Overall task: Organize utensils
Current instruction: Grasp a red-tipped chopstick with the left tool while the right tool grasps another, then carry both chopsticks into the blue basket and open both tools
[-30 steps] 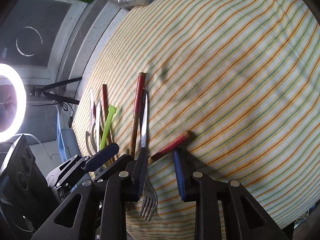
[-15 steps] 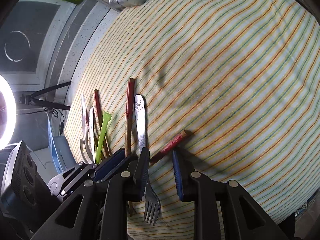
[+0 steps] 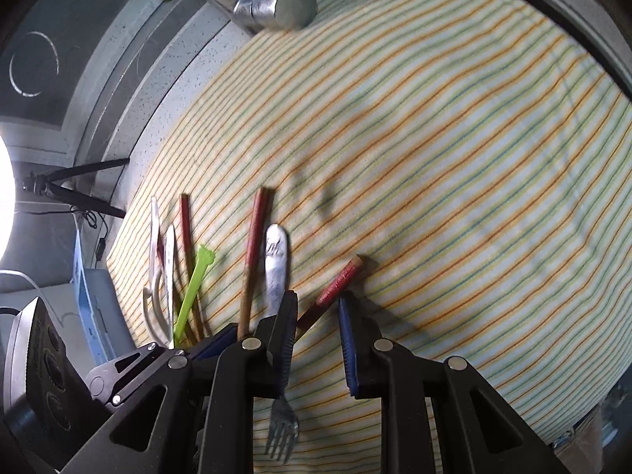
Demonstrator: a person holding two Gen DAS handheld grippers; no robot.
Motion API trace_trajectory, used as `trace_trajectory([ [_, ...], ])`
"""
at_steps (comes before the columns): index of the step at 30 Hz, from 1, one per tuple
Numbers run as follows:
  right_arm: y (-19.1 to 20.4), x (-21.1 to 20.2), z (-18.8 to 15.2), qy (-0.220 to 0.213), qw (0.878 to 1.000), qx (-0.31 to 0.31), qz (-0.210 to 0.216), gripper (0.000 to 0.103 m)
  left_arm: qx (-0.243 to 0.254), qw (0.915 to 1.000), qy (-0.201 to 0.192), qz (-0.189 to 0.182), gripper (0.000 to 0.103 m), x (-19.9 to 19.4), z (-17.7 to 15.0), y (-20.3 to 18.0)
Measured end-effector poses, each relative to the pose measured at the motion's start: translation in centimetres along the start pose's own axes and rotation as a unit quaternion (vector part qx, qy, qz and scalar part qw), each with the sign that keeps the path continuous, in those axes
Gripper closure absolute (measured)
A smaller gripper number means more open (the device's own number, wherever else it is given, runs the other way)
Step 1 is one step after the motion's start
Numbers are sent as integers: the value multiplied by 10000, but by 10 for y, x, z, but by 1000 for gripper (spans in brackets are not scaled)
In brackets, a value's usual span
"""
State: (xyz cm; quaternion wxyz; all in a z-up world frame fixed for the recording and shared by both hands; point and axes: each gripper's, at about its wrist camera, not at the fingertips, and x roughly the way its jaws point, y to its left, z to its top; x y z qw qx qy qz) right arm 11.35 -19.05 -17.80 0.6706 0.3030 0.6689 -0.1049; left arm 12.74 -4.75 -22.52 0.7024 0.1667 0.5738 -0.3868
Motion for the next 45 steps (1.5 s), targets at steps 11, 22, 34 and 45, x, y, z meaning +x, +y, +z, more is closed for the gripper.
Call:
trace_trajectory([
  [11,-15,-1,10,8,9997,-164,189,96,-244,9994,-225,-39,98,3,13,4],
  [22,-30,-27,16,-291,9973,-168,654,96,-653,9935,-890,-271,98,-45,7,18],
  [34,22,-102,17,-1096,9825,-1029,1096,97,-1212,9764,-1785,-123,98,-134,-29,51],
  [45,126,-120,-20,-1382,9516,-2381,1370,97,-2138,9482,-2317,391,98,-181,-102,93],
])
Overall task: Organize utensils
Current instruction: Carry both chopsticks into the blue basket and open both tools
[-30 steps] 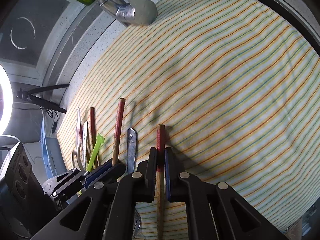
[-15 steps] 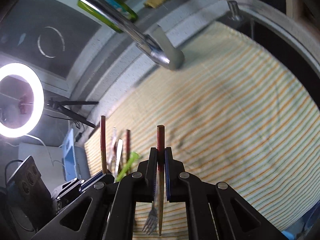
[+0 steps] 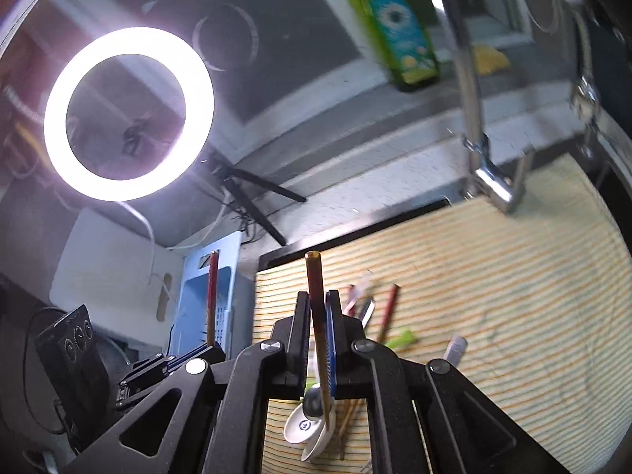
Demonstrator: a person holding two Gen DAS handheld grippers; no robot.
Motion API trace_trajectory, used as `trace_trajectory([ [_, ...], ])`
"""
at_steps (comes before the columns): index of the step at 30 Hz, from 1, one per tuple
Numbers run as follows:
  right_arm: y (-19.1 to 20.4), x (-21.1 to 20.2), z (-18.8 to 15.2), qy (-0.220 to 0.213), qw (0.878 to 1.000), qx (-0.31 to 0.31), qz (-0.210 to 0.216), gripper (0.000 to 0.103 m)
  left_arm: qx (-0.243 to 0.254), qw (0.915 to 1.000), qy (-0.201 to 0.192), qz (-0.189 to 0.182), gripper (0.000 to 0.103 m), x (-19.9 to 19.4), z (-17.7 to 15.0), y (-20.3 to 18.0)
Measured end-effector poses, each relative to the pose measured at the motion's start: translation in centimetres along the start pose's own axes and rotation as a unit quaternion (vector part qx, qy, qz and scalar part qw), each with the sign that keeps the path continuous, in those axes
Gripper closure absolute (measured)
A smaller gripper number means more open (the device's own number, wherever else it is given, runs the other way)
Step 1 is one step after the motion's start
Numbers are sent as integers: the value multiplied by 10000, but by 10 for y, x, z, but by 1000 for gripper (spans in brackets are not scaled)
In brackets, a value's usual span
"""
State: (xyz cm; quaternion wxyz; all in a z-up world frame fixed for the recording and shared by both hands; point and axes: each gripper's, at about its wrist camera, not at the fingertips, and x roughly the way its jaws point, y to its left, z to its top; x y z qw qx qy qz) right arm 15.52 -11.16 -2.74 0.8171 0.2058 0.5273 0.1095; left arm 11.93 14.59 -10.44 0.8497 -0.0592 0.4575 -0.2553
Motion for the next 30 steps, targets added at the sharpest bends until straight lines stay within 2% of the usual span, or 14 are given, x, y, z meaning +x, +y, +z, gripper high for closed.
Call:
trace_trajectory([
  [3,22,-7,1,-3,9995,-300,73,97,-238,9996,-117,103,98,-15,-10,17],
  [6,45,-14,3,-11,9968,-801,-29,97,-431,9986,-214,224,98,-29,-19,33],
  [11,79,-18,7,134,9929,-1161,214,97,-700,9961,-329,436,98,-46,-29,59],
  [18,127,23,4,654,9866,-1261,804,97,-954,9910,-533,773,98,-62,-34,89],
  [26,179,74,-7,872,9799,-1547,909,97,-1163,9851,-866,927,98,-63,-21,117],
  [30,196,98,-13,1011,9760,-1736,840,97,-1250,9842,-828,947,98,-52,-17,130],
])
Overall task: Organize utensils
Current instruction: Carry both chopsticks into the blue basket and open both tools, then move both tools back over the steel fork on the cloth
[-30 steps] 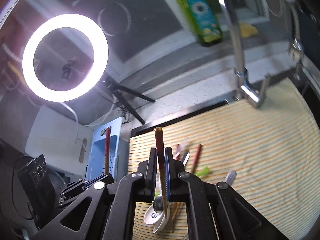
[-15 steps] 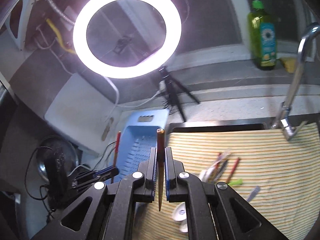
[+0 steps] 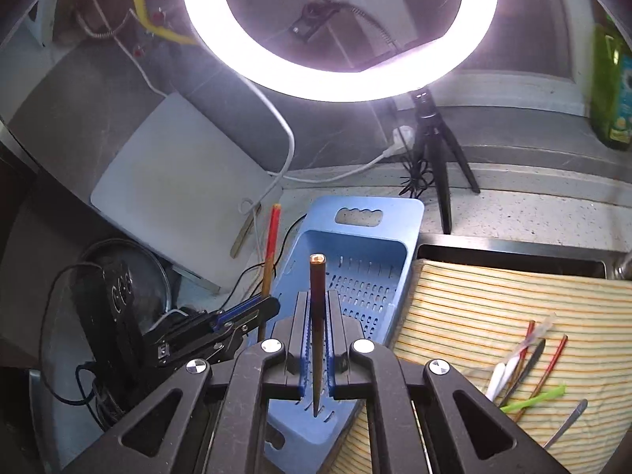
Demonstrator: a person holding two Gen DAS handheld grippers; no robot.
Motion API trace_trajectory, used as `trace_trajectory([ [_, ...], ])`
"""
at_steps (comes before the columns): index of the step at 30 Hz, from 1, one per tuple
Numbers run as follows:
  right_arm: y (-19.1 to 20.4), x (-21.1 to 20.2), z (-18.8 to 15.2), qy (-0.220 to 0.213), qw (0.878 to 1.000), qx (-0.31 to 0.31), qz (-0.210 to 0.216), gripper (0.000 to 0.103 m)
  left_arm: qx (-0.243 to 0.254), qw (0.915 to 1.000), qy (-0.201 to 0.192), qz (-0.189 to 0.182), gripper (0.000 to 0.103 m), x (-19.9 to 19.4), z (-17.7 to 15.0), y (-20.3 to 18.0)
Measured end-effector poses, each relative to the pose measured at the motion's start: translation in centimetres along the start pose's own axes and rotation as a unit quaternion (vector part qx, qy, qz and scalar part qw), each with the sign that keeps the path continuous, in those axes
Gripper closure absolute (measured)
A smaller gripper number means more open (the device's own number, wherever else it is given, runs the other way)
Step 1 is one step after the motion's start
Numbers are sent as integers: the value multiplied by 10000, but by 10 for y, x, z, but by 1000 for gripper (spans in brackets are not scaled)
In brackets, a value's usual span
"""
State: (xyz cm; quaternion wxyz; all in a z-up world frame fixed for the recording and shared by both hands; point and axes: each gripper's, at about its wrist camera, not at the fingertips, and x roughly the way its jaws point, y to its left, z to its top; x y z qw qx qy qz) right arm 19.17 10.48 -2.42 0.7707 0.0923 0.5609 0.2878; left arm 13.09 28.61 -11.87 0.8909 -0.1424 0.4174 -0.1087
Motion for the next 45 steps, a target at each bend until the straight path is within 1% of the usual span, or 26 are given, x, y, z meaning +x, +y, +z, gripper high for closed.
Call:
trace_trajectory([
  [5,4,26,0,259,9994,-209,-51,96,-19,9999,114,126,97,9,-3,11],
  [7,6,34,-1,328,9989,-292,-144,94,-29,9996,208,195,91,12,-4,15],
  [8,6,37,-1,357,9987,-313,-157,90,-40,9994,229,249,85,13,-5,17],
  [9,6,41,-1,384,9985,-344,-198,84,-47,9993,232,292,83,14,-5,19],
  [10,6,42,-2,386,9983,-366,-240,69,-60,9992,237,321,83,13,-6,20],
  [11,5,43,-2,355,9982,-384,-284,62,-75,9991,234,332,83,12,-6,22],
  [15,4,38,0,260,9978,-487,-368,62,-113,9990,183,396,83,6,-9,25],
  [20,-3,29,0,229,9984,-433,-281,61,-148,9989,171,400,83,-1,-12,24],
  [24,-12,15,-2,101,9991,-324,-235,61,-134,9990,156,403,83,-4,-15,20],
  [26,-17,7,-4,2,9995,-259,-190,59,-132,9992,158,355,83,-7,-17,17],
  [30,-28,-12,-9,-134,9994,-294,-154,58,-22,9991,124,409,83,-13,-21,5],
  [33,-43,-34,-17,-332,9993,-196,-11,57,61,9991,81,412,83,-20,-25,-7],
  [35,-58,-49,-24,-477,9987,-60,157,55,120,9991,44,405,83,-26,-29,-17],
  [37,-74,-64,-31,-591,9980,49,202,55,201,9988,15,437,83,-29,-33,-27],
  [41,-105,-90,-43,-692,9975,18,113,55,313,9987,9,399,83,-32,-44,-53],
  [45,-140,-112,-55,-609,9981,25,-38,53,433,9983,98,376,83,-30,-60,-84],
])
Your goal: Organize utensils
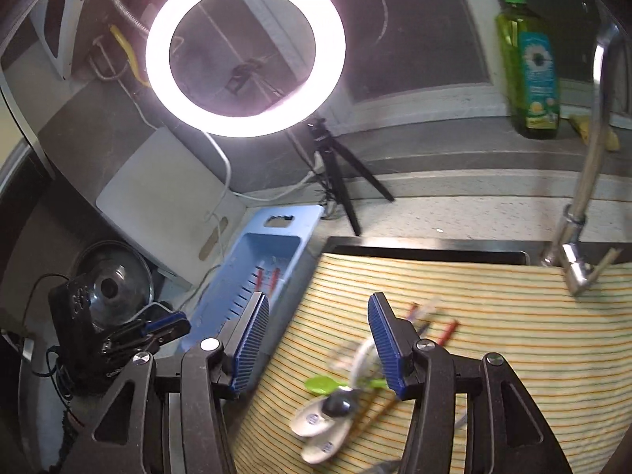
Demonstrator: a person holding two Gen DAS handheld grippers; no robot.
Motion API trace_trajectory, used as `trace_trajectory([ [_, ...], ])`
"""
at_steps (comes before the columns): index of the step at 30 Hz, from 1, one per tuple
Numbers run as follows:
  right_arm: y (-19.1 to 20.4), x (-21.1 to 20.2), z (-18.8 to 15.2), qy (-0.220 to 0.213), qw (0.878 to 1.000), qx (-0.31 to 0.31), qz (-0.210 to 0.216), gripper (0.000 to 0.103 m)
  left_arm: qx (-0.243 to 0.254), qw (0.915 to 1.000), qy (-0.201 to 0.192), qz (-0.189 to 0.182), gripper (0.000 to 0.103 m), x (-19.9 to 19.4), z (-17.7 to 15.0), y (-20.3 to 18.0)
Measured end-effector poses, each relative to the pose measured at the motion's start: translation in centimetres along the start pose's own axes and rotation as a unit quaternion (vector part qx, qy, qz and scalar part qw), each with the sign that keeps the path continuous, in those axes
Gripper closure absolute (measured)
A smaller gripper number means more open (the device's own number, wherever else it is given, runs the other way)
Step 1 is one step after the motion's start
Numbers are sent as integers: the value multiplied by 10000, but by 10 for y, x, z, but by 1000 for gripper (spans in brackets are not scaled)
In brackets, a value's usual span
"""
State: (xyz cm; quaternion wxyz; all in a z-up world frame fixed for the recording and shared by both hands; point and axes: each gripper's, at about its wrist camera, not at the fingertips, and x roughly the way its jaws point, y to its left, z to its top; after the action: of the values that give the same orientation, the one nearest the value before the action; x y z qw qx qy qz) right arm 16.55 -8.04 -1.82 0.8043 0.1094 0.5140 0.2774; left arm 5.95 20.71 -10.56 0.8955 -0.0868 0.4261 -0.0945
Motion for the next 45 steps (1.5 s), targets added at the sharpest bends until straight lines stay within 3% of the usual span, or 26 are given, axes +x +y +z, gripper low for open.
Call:
trace_trajectory([
  [2,-18,-7,-5,94,9999,69,-77,48,82,9999,75,-68,83,2,-7,-19],
  [6,-53,-14,-20,405,9984,190,-339,47,246,9990,292,-227,77,12,-22,-56],
  [11,-85,-18,-48,747,9955,315,-485,47,460,9955,665,-497,77,32,-46,-100],
  [15,-99,-11,-71,1045,9927,559,-237,48,676,9914,961,-569,77,43,-66,-127],
  [20,-107,7,-95,1443,9860,811,198,59,857,9849,1338,-693,77,52,-91,-151],
  [29,-119,41,-127,2016,9664,1407,748,73,902,9767,1842,-625,77,82,-122,-165],
  [36,-129,56,-137,2110,9549,1840,987,75,950,9754,1934,-459,77,91,-124,-162],
  [45,-131,69,-136,2116,9521,1958,1021,77,1169,9736,1925,-379,77,111,-113,-173],
])
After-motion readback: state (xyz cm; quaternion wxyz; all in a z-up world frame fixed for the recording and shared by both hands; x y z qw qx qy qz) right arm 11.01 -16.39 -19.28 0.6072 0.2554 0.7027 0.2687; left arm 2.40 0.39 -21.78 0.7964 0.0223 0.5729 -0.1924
